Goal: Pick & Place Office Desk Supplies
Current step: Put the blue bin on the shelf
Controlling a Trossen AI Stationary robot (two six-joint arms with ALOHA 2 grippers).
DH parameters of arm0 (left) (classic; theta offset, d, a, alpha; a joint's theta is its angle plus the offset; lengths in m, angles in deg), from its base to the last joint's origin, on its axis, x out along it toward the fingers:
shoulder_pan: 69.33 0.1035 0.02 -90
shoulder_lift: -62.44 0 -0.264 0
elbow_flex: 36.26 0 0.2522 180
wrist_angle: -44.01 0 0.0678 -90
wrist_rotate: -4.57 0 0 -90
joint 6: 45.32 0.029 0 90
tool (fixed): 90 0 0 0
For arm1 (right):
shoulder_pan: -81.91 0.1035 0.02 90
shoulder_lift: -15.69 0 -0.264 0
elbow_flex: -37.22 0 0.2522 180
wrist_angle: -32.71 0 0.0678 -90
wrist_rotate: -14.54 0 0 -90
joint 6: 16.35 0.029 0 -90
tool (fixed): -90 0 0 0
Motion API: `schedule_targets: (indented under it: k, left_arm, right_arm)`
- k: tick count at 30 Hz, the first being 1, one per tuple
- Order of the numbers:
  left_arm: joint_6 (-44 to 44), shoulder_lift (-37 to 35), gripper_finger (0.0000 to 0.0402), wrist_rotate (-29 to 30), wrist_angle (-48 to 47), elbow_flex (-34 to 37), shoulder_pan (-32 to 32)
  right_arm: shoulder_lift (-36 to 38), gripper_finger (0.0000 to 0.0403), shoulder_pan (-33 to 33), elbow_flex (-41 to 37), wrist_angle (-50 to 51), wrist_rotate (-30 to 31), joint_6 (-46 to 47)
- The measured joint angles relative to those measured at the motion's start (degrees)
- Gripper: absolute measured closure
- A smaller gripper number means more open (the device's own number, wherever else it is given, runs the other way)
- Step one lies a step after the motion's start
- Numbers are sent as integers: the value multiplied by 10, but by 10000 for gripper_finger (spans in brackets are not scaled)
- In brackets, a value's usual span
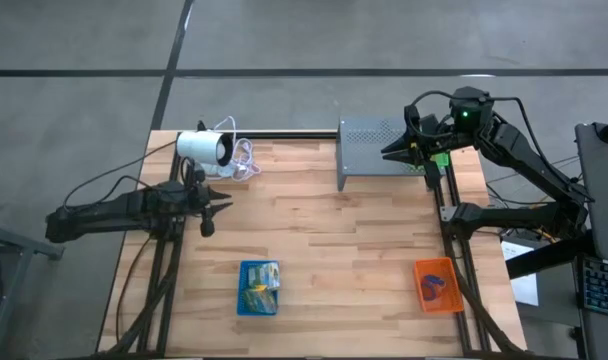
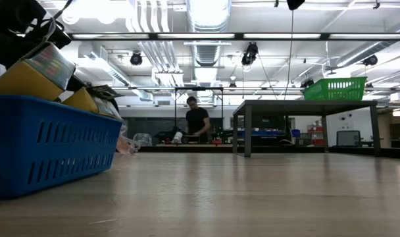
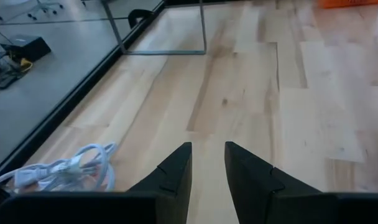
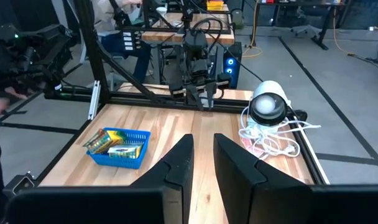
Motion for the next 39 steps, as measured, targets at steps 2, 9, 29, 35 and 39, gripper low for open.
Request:
schedule_targets:
  k: [2, 9, 29, 35, 39]
  left_arm:
    - [0, 0, 303, 1, 0, 0, 0]
    - [8, 0, 303, 8, 17, 2, 0]
    - [-357, 1, 303, -77, 324, 30, -2]
    - [-314, 82, 303, -79, 241, -88, -13]
    - [-300, 185, 303, -83, 143, -173, -25]
  right_arm:
    - [0, 344, 0, 0, 0, 0, 0]
    - [0, 344, 0, 0, 0, 0, 0]
    - [0, 344, 0, 0, 0, 0, 0]
    - [0, 344, 0, 0, 0, 0, 0]
    - [0, 344, 0, 0, 0, 0, 0]
